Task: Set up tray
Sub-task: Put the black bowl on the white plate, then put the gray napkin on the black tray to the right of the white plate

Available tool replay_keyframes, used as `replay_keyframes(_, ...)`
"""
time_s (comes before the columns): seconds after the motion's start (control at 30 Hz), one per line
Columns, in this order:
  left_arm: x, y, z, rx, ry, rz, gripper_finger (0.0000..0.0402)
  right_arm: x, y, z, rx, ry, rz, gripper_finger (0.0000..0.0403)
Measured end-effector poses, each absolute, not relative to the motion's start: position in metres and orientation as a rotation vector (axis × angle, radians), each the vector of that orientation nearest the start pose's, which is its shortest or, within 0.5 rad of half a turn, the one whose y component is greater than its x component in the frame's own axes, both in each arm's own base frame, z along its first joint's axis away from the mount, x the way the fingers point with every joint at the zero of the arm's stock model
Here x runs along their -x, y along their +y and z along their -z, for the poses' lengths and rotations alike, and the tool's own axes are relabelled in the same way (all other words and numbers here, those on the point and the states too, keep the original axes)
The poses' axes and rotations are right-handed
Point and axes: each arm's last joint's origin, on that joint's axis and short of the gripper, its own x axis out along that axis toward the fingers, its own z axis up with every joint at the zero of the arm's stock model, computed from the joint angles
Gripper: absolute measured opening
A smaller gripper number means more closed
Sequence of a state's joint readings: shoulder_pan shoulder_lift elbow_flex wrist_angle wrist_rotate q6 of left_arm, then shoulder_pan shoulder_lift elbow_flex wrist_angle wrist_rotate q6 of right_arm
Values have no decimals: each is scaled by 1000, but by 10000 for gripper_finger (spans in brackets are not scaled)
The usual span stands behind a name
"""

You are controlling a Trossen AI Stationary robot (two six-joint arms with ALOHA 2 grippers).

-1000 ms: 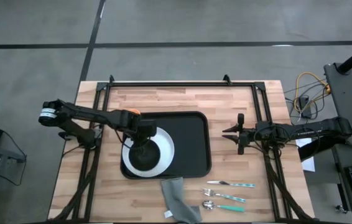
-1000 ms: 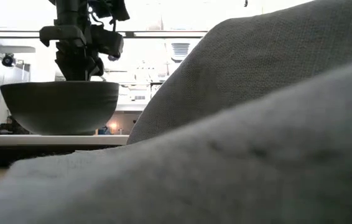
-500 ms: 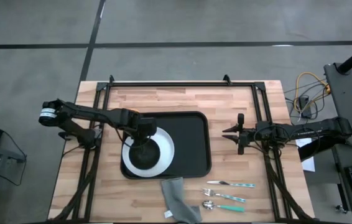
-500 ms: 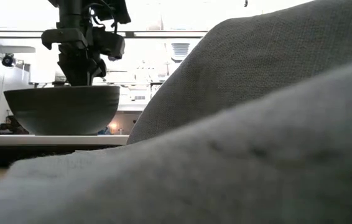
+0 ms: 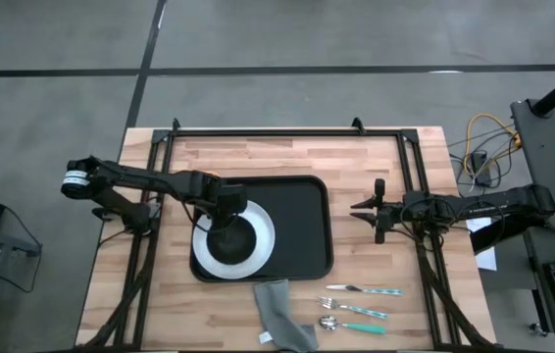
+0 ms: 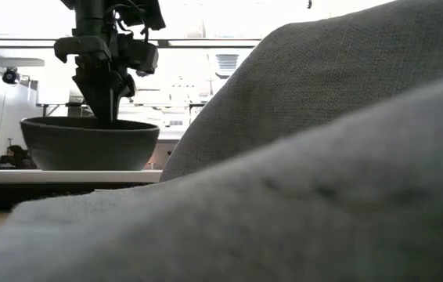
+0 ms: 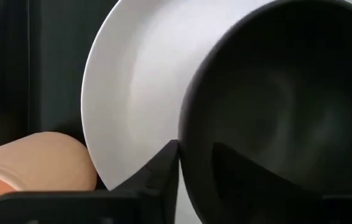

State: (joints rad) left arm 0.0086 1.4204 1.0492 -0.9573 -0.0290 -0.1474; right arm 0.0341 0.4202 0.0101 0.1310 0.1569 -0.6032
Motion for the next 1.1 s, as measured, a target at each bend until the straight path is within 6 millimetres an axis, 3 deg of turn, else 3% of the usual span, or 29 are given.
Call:
replay_keyframes(0.13, -254, 3, -238, 111, 1323, -130, 98, -120, 0, -142, 625, 306, 34, 84)
replay_keyframes(0.47, -253, 3, -239, 111, 1336, -131, 101, -120, 0, -142, 625, 307, 34, 84)
replay_keyframes(1.1, -259, 3, -282, 112, 1280, -128, 101, -120, 0, -142, 625, 307, 34, 84)
